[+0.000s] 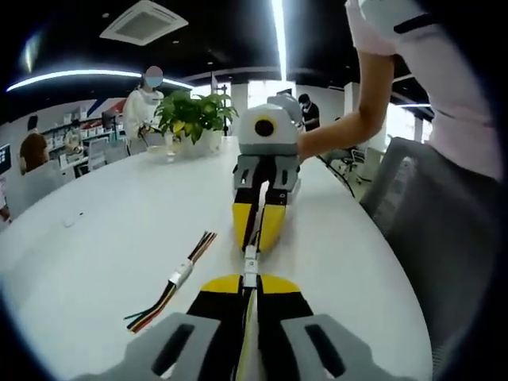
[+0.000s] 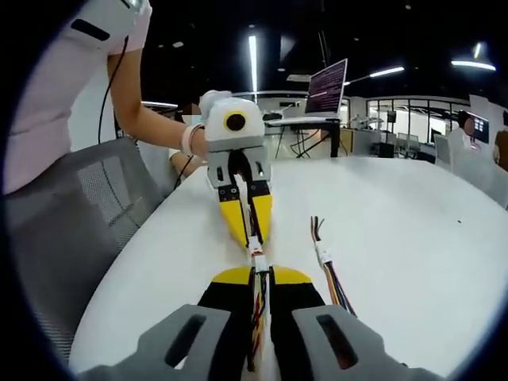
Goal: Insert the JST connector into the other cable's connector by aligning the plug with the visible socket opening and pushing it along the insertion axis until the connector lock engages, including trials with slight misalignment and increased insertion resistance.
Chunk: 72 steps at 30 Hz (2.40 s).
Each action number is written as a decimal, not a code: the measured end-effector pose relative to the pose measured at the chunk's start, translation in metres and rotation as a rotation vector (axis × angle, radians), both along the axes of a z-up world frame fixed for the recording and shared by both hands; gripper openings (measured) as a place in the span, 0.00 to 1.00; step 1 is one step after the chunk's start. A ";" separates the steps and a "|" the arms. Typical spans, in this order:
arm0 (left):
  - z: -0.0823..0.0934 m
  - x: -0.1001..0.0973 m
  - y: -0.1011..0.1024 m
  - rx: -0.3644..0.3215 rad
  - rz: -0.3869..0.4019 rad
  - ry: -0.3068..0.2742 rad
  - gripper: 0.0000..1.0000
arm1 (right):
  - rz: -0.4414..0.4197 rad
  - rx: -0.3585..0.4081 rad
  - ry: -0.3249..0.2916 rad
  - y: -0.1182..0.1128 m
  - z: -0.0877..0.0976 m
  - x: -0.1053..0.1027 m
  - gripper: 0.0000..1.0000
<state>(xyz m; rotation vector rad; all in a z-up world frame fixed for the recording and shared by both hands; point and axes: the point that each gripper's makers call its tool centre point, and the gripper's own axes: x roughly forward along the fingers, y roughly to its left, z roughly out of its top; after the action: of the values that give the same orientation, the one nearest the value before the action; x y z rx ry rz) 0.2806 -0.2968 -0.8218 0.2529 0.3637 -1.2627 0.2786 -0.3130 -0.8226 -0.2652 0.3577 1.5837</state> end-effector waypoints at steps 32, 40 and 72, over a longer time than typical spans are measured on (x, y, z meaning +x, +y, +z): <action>-0.008 -0.003 -0.007 0.039 -0.043 -0.009 0.00 | 0.025 -0.020 0.028 0.004 -0.007 -0.005 0.03; -0.001 -0.003 -0.009 0.016 -0.058 -0.019 0.00 | 0.018 0.007 0.057 0.003 -0.002 -0.003 0.02; -0.020 0.013 0.007 0.082 -0.100 -0.038 0.00 | -0.032 0.037 0.031 0.020 -0.025 0.013 0.03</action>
<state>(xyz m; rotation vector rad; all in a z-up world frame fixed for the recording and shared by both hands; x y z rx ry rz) 0.2940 -0.2900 -0.8420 0.3680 0.3741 -1.3407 0.2917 -0.2932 -0.8473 -0.2057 0.3547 1.5627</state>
